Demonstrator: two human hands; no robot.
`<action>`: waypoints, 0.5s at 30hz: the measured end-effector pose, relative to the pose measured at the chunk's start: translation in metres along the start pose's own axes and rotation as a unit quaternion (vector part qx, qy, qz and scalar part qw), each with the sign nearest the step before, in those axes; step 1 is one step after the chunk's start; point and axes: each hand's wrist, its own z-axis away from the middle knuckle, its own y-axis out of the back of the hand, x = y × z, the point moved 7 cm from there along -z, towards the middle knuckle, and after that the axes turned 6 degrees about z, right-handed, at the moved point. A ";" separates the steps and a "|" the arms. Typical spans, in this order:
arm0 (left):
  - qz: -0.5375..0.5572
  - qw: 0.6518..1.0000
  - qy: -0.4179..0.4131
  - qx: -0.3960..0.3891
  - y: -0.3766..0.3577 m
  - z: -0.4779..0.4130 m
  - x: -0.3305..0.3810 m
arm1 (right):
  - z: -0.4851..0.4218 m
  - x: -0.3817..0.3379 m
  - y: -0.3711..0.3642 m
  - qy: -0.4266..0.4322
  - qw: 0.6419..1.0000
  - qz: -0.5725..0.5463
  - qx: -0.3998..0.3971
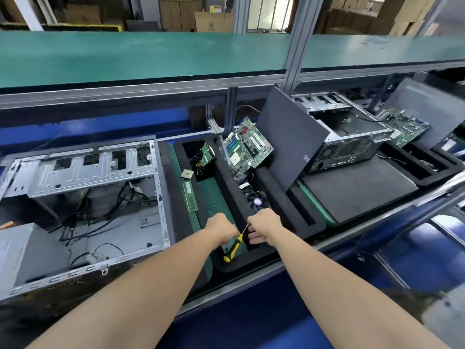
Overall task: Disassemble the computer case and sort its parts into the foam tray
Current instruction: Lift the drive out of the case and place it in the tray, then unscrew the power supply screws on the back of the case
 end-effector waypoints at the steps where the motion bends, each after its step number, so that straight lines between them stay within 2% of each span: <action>1: -0.009 1.000 0.009 -0.002 -0.004 -0.001 -0.003 | -0.001 0.003 0.000 0.001 1.000 -0.009 0.004; 5: -0.023 0.999 0.024 0.005 -0.016 -0.006 -0.009 | -0.004 0.012 0.001 0.001 1.000 -0.005 0.013; 9: -0.049 0.999 0.013 0.006 -0.026 -0.007 -0.014 | -0.005 0.021 -0.016 -0.018 0.999 -0.008 -0.033; 12: -0.050 0.998 -0.017 0.034 -0.023 -0.007 -0.011 | -0.003 0.022 -0.024 -0.025 0.998 -0.025 -0.055; 15: -0.012 0.995 -0.051 0.079 -0.011 0.003 0.007 | 0.003 0.003 -0.020 0.009 0.997 -0.064 -0.042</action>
